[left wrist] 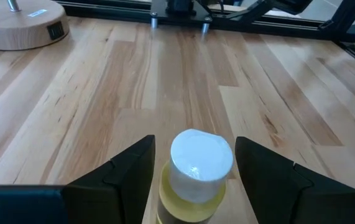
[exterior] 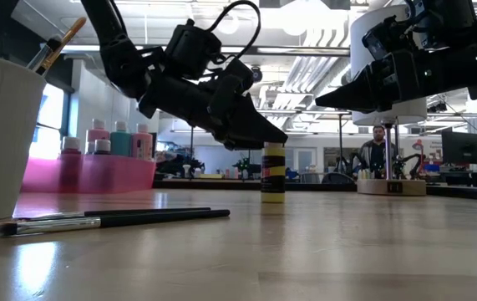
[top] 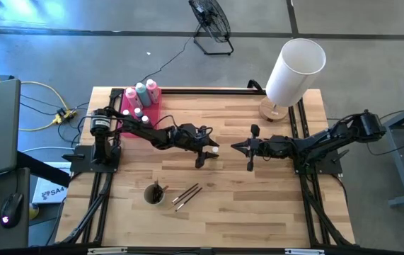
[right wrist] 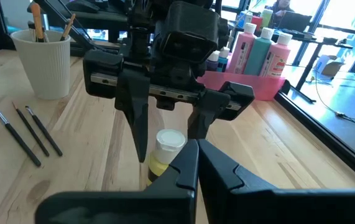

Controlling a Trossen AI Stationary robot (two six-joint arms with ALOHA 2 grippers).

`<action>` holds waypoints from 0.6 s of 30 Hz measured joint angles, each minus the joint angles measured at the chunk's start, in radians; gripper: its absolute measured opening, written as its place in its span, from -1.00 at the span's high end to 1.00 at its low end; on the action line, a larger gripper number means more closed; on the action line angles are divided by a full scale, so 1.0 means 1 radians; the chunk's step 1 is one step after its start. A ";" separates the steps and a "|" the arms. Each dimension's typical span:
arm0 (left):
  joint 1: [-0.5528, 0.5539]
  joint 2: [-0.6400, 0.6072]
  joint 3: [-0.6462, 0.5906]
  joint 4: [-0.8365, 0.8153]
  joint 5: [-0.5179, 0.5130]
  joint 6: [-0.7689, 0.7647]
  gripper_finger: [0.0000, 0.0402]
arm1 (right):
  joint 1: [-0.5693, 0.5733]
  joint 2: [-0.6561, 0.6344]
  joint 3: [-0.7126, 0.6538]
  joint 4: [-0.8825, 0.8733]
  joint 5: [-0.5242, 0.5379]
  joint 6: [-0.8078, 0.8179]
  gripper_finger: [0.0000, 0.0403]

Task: Pick & Place Paint Supplies
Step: Put the small yellow paint bottle into the pink bin

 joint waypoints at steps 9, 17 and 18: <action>0.000 0.000 0.000 -0.009 0.001 -0.003 -0.09 | 0.000 0.000 0.000 0.000 0.000 0.001 0.99; 0.000 0.000 0.000 -0.008 0.016 -0.003 0.02 | 0.000 0.000 0.000 0.000 0.000 0.001 0.99; 0.000 0.000 0.000 -0.008 0.016 -0.003 0.06 | 0.000 0.000 0.000 0.000 0.000 0.001 0.99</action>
